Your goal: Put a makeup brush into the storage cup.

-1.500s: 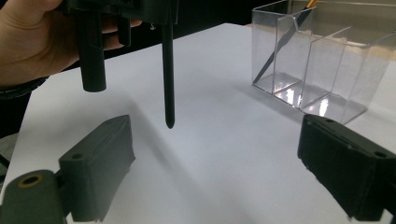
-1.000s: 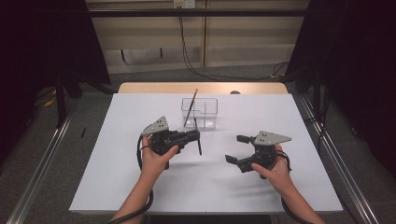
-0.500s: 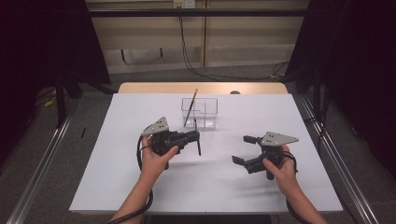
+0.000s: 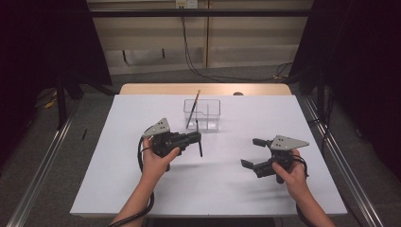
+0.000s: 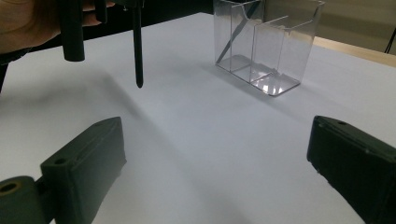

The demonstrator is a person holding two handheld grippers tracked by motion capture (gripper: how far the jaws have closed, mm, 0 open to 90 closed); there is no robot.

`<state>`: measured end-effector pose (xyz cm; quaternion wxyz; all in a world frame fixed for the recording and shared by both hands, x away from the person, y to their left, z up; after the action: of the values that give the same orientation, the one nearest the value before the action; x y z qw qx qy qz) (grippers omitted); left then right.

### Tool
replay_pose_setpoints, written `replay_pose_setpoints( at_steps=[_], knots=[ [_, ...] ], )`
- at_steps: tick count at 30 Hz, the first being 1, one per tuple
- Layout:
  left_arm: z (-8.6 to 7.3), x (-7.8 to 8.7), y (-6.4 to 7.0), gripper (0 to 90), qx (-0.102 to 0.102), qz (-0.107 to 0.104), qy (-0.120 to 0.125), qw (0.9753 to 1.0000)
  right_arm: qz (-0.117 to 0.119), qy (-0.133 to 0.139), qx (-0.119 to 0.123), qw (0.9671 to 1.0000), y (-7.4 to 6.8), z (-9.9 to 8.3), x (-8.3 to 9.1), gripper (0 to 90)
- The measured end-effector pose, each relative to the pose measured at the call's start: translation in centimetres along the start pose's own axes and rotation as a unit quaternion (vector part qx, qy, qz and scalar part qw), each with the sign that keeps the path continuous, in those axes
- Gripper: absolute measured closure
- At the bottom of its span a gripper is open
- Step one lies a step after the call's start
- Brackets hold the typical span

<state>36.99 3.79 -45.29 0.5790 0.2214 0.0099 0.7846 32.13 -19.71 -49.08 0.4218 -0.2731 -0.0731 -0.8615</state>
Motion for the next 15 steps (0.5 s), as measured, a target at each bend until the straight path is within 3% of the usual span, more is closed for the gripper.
replay_pose_setpoints(
  at_steps=[15],
  knots=[
    [0.1,0.5,-0.7,83.8,0.005,0.013,0.0,0.9999,-0.006,-0.004,0.004,1.0,0.4,-0.9,1.3,3.5]
  ],
)
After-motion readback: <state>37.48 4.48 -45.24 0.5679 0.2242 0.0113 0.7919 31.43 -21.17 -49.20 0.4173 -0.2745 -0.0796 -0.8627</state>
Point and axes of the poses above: each handheld gripper's, and its own axes: x roughly backward along the jaws, z roughly out of its top, y roughly to its right, the point moved 8 cm from there along -x, roughly forward along the jaws, and after that the axes turned 11 degrees about -y, right-handed, at the moved point
